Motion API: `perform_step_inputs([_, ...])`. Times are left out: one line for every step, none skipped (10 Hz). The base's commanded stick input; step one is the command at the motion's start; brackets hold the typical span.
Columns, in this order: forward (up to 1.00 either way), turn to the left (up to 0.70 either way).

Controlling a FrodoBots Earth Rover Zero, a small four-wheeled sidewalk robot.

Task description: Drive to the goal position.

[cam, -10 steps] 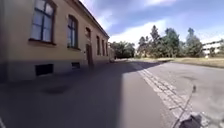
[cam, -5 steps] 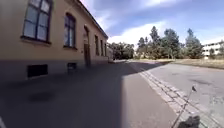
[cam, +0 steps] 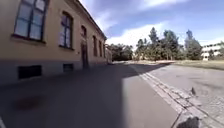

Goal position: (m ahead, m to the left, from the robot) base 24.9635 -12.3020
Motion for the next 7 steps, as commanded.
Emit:
perform_step_inputs([0.70,0.00])
perform_step_inputs([0.70,0.00])
perform_step_inputs([0.70,0.00])
perform_step_inputs([0.70,0.00])
perform_step_inputs([0.70,0.00])
perform_step_inputs([0.70,0.00])
perform_step_inputs([0.70,0.00])
